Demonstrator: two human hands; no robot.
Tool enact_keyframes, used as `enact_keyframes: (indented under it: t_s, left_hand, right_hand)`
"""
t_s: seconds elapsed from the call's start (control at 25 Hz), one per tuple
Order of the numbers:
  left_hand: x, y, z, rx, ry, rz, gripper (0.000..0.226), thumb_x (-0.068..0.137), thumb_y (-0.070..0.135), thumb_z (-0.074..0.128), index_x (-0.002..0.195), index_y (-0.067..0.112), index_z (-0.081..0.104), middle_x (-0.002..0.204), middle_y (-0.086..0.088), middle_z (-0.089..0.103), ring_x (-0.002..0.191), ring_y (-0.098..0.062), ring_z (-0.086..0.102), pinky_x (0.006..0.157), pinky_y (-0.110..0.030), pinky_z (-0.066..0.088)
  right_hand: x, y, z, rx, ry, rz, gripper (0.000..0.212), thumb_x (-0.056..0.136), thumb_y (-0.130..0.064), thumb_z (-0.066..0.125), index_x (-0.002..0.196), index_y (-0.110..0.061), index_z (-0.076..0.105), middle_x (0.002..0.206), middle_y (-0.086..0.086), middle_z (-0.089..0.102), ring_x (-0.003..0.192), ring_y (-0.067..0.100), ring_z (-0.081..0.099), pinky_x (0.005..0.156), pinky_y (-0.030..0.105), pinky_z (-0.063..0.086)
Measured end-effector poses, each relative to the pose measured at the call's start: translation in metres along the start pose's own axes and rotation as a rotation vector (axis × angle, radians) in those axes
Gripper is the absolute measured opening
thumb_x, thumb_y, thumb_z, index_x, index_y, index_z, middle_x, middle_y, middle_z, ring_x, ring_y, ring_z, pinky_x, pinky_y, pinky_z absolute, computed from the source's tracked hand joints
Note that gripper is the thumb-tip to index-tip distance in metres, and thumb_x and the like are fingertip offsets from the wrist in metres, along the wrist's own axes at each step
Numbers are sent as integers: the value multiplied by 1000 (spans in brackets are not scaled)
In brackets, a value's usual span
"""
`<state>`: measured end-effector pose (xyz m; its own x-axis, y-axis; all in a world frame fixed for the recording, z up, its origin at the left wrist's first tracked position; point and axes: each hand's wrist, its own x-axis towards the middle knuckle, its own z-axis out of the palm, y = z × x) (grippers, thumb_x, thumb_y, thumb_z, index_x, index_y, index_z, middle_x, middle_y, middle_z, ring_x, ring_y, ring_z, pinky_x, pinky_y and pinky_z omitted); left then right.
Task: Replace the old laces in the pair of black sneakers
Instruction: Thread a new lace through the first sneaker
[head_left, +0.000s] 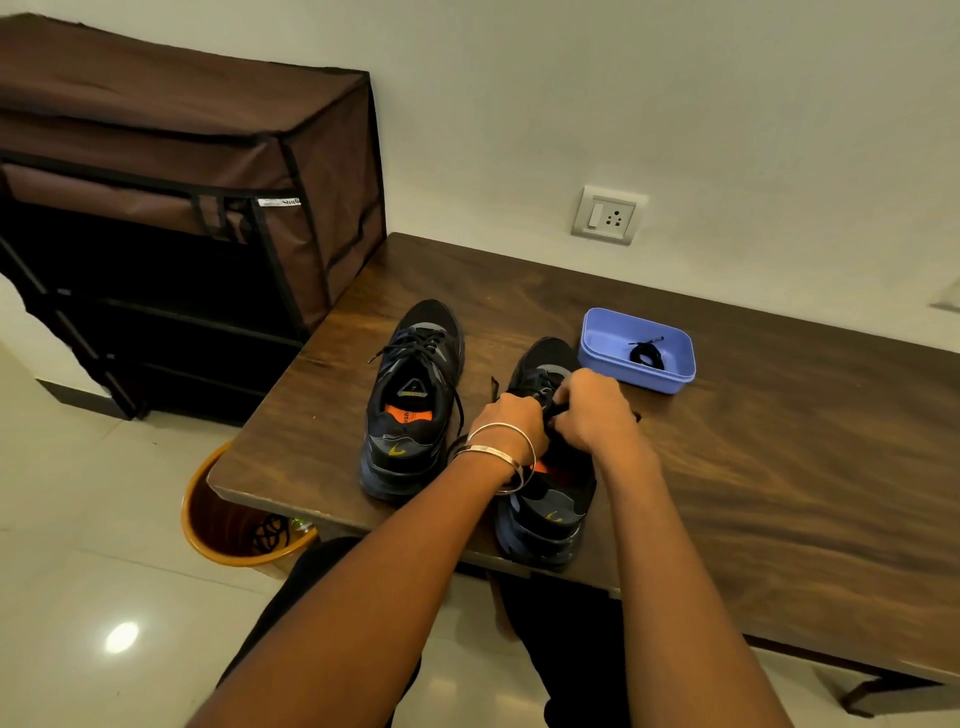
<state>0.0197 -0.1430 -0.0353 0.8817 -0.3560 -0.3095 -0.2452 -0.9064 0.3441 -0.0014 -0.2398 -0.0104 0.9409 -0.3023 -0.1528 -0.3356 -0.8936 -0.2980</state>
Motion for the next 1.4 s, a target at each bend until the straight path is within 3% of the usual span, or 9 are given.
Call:
enact_keyframes:
  t_s: [0.2, 0.32, 0.48, 0.6, 0.72, 0.88, 1.0, 1.2, 1.4]
  left_hand:
    - [1, -1, 1, 14, 11, 9, 31, 96, 22, 51, 121, 4, 58, 123, -19, 58, 110, -36, 59, 88, -39, 49]
    - [1, -2, 4, 0, 31, 5, 30, 96, 20, 53, 121, 4, 59, 123, -19, 58, 110, -37, 59, 88, -40, 49]
    - [1, -1, 3, 2, 39, 14, 30, 96, 19, 52, 122, 4, 58, 124, -19, 57, 111, -36, 59, 89, -40, 49]
    - [1, 0, 4, -3, 35, 15, 30, 96, 19, 51, 122, 5, 58, 124, -19, 57, 110, -36, 59, 89, -40, 49]
    - [2, -1, 4, -10, 26, 2, 29, 96, 20, 52, 120, 5, 59, 122, -19, 58, 109, -36, 59, 87, -40, 50]
    - [-1, 2, 1, -17, 21, -6, 33, 96, 20, 53, 123, 3, 57, 125, -19, 57, 112, -36, 58, 89, -39, 49]
    - [-4, 3, -1, -13, 15, -13, 33, 96, 18, 52, 125, 2, 56, 128, -19, 56, 114, -36, 57, 91, -39, 48]
    - [-6, 2, -1, -23, 28, -17, 33, 96, 20, 53, 125, 4, 57, 127, -19, 56, 114, -35, 57, 90, -38, 48]
    - [-5, 2, 1, -25, 41, -3, 29, 96, 17, 51, 121, 4, 59, 124, -18, 58, 111, -36, 59, 87, -39, 50]
  right_hand:
    - [10, -4, 6, 10, 114, 5, 20, 88, -12, 66, 104, -1, 68, 109, 17, 66, 103, 35, 61, 78, 36, 49]
    - [7, 17, -8, 455, 177, 204, 17, 78, -12, 78, 86, 3, 74, 89, 17, 73, 88, 24, 67, 75, 39, 57]
    - [-17, 42, -32, 1032, 514, 519, 13, 81, -8, 77, 75, -1, 68, 91, 8, 71, 81, 20, 67, 73, 37, 56]
    - [-20, 37, -33, 639, 572, 526, 10, 87, -17, 74, 87, -7, 70, 99, 8, 63, 99, 29, 60, 80, 37, 44]
    - [-14, 23, -26, 249, 363, 313, 30, 85, -28, 76, 113, -24, 67, 133, 9, 50, 129, 36, 37, 101, 51, 32]
    - [-6, 1, -10, 39, 42, 70, 26, 88, -21, 72, 114, -23, 68, 129, 7, 51, 127, 33, 35, 102, 50, 29]
    - [-2, -6, 0, -68, 79, 40, 28, 89, -14, 66, 117, -15, 65, 123, 9, 58, 122, 32, 46, 101, 51, 35]
    - [5, 3, 1, 130, 141, 77, 12, 87, -15, 67, 93, -5, 69, 99, 14, 68, 93, 34, 63, 73, 39, 53]
    - [-12, 28, -28, 697, 481, 318, 25, 87, -5, 70, 63, -10, 65, 84, 9, 72, 80, 27, 72, 84, 43, 58]
